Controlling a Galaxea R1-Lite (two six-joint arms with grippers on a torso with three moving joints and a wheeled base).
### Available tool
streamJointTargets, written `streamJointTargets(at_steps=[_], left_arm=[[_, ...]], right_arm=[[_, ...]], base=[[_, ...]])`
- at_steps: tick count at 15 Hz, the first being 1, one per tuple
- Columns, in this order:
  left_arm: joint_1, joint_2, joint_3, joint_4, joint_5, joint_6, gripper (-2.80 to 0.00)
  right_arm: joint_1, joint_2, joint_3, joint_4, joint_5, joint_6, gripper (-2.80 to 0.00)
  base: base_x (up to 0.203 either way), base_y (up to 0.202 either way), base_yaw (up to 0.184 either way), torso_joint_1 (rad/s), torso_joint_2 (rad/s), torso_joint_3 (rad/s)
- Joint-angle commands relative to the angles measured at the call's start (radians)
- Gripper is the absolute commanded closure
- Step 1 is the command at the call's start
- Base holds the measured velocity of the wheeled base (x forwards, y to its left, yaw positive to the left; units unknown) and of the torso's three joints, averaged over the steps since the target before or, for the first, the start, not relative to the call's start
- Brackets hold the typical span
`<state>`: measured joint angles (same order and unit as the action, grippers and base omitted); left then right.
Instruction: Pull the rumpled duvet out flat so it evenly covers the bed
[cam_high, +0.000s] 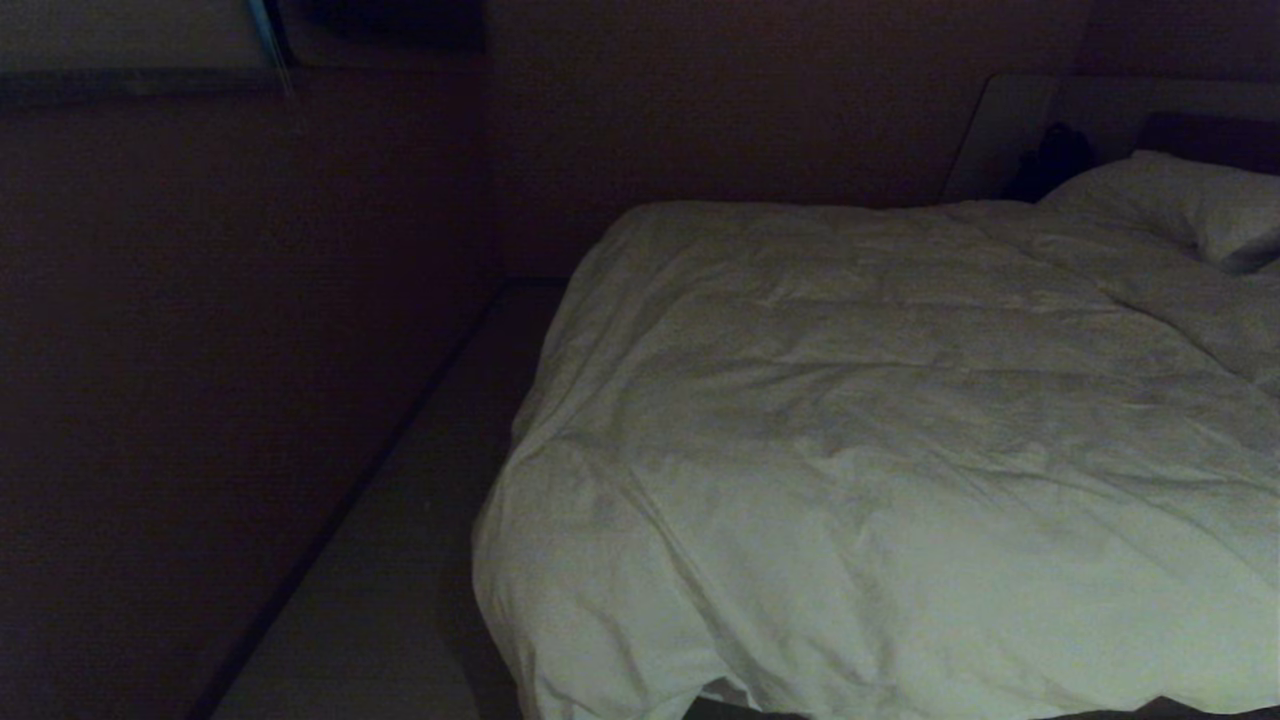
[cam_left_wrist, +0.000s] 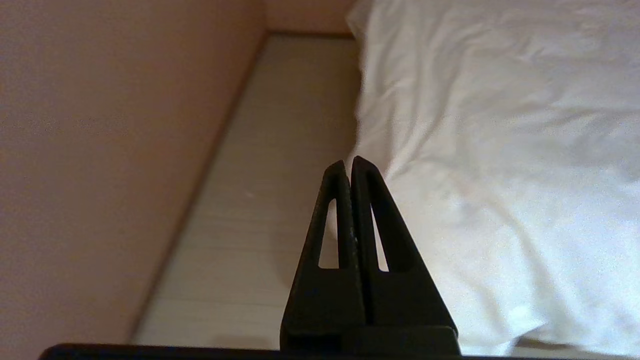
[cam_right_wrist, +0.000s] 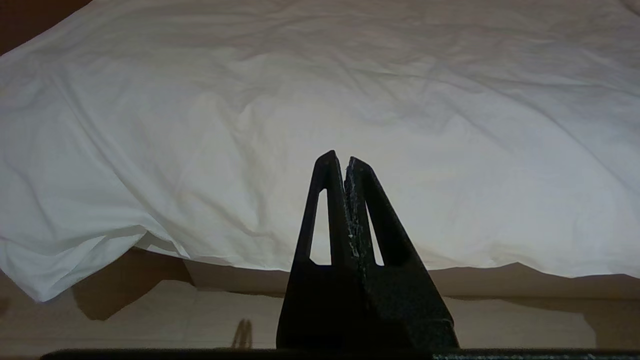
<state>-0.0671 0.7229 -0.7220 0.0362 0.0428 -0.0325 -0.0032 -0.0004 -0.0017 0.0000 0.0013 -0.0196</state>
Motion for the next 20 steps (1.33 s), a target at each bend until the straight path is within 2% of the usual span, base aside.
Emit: streamJointTargets(at_steps=[1, 4, 6, 9, 11, 16, 17, 20], left_arm=[[-0.029, -0.218, 0.097, 0.014, 0.039, 0.074, 0.0], [-0.054, -0.398, 0.231, 0.024, 0.087, 0.198, 0.0], [-0.041, -0.447, 0.303, 0.015, 0.102, 0.219, 0.0], [0.009, -0.456, 0.367, -0.033, 0.101, 0.214, 0.0], [0.036, -0.509, 0.412, -0.026, 0.082, 0.217, 0.0], [0.061, -0.7, 0.515, -0.023, -0.051, 0.217, 0.0], [0.062, -0.722, 0.538, -0.036, -0.086, 0.202, 0.0], [0.062, -0.723, 0.555, -0.079, -0.092, 0.119, 0.0]], right_arm=[[0.0, 0.0, 0.0, 0.0, 0.0, 0.0, 0.0], [0.0, 0.0, 0.0, 0.0, 0.0, 0.0, 0.0], [0.002, 0.0, 0.0, 0.0, 0.0, 0.0, 0.0], [0.0, 0.0, 0.0, 0.0, 0.0, 0.0, 0.0], [0.0, 0.0, 0.0, 0.0, 0.0, 0.0, 0.0], [0.0, 0.0, 0.0, 0.0, 0.0, 0.0, 0.0], [0.0, 0.0, 0.0, 0.0, 0.0, 0.0, 0.0], [0.0, 0.0, 0.0, 0.0, 0.0, 0.0, 0.0]], base=[[0.0, 0.0, 0.0, 0.0, 0.0, 0.0], [0.0, 0.0, 0.0, 0.0, 0.0, 0.0], [0.0, 0.0, 0.0, 0.0, 0.0, 0.0], [0.0, 0.0, 0.0, 0.0, 0.0, 0.0], [0.0, 0.0, 0.0, 0.0, 0.0, 0.0], [0.0, 0.0, 0.0, 0.0, 0.0, 0.0], [0.0, 0.0, 0.0, 0.0, 0.0, 0.0], [0.0, 0.0, 0.0, 0.0, 0.0, 0.0]])
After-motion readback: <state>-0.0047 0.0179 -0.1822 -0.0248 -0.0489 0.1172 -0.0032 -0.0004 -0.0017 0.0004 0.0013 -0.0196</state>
